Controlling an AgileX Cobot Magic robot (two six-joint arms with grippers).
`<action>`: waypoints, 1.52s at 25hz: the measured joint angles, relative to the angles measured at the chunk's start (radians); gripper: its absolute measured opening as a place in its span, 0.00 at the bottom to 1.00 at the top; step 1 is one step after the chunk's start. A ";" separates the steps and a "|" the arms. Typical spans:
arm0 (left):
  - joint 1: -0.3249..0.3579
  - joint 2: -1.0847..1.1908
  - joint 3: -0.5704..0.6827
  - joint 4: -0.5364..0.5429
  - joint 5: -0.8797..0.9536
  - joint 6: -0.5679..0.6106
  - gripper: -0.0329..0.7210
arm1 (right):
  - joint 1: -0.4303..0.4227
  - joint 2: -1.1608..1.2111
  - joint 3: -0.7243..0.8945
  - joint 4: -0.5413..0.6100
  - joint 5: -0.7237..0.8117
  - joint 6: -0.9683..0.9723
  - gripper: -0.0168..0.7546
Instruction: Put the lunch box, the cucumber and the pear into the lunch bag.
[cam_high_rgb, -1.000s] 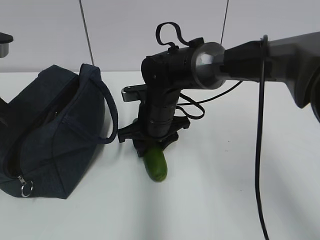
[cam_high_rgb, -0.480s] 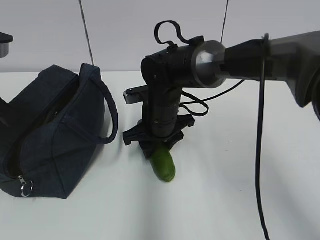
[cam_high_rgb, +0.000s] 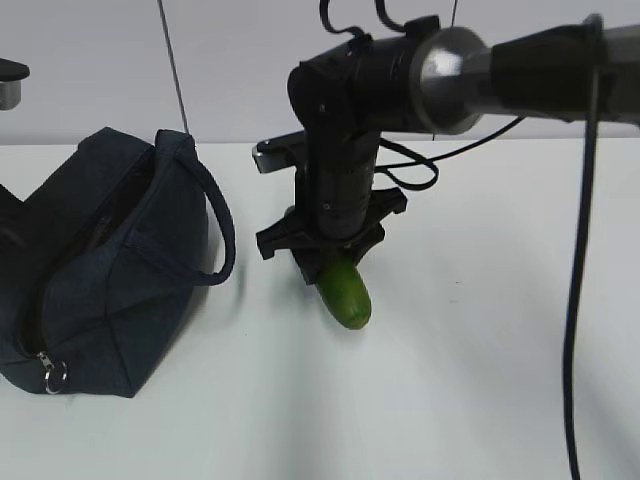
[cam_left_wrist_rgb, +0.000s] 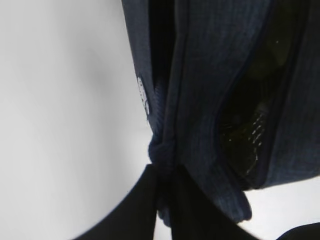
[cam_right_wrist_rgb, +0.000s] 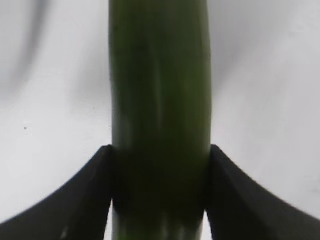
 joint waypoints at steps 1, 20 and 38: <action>0.000 0.000 0.000 -0.002 -0.007 0.000 0.05 | 0.000 -0.017 0.000 -0.005 0.001 0.000 0.53; 0.000 -0.076 0.000 -0.050 -0.139 0.000 0.05 | 0.000 -0.228 -0.010 0.342 -0.123 -0.147 0.53; 0.000 -0.076 0.000 -0.053 -0.146 0.000 0.05 | 0.004 -0.095 -0.010 1.017 -0.349 -0.497 0.53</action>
